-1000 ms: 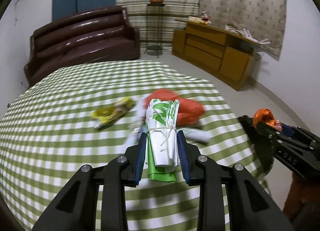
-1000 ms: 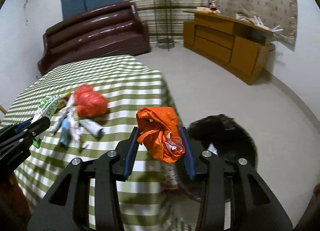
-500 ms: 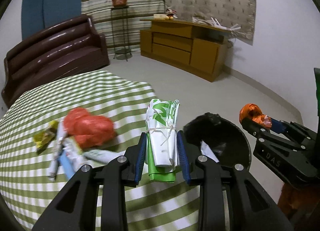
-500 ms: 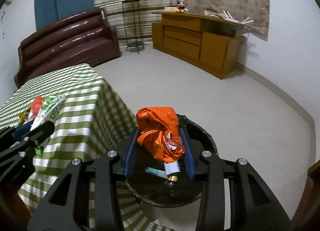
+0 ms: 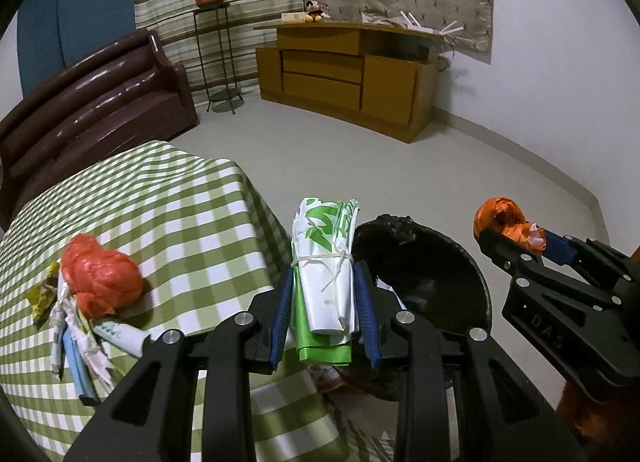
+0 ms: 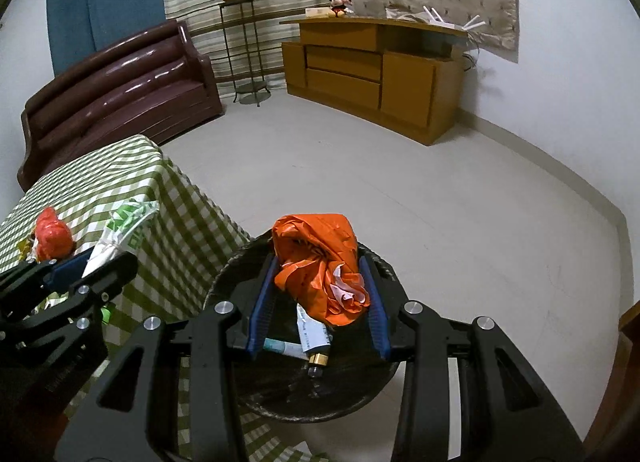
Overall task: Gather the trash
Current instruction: 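Carry the bundle and orange bag over the bin and open both grippers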
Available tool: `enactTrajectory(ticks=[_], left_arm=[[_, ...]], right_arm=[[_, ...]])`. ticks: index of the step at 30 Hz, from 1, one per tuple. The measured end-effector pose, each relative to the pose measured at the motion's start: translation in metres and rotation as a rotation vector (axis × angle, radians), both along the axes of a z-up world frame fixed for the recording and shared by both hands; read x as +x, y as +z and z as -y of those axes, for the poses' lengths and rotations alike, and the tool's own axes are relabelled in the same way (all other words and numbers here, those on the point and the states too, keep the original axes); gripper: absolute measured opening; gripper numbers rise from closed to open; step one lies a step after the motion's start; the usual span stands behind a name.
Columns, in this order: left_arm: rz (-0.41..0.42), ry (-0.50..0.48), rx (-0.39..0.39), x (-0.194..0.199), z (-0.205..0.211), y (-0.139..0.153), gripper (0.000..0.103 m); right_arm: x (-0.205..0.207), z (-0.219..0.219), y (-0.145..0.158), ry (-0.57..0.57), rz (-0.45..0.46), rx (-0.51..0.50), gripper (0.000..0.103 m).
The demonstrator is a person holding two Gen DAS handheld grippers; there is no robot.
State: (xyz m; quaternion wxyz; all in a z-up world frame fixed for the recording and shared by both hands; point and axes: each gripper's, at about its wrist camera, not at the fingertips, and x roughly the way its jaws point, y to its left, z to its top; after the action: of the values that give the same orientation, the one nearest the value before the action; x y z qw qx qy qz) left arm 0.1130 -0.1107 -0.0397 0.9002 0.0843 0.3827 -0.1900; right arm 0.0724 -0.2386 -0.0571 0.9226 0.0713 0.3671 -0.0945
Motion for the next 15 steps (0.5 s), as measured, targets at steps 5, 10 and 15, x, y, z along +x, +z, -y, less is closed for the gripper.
enactTrajectory(ticks=[5,10,15], left_arm=[[0.000,-0.006,0.016,0.006,0.011,-0.003,0.031],[-0.006,-0.009,0.031,0.008,0.018,-0.005,0.032],[-0.011,-0.007,0.047,0.009,0.023,-0.007,0.035]], right_arm=[[0.006,0.007,-0.003,-0.009,-0.001,0.007,0.040],[0.009,0.009,-0.006,-0.019,0.001,0.015,0.040],[0.009,0.011,-0.008,-0.027,-0.004,0.024,0.041]])
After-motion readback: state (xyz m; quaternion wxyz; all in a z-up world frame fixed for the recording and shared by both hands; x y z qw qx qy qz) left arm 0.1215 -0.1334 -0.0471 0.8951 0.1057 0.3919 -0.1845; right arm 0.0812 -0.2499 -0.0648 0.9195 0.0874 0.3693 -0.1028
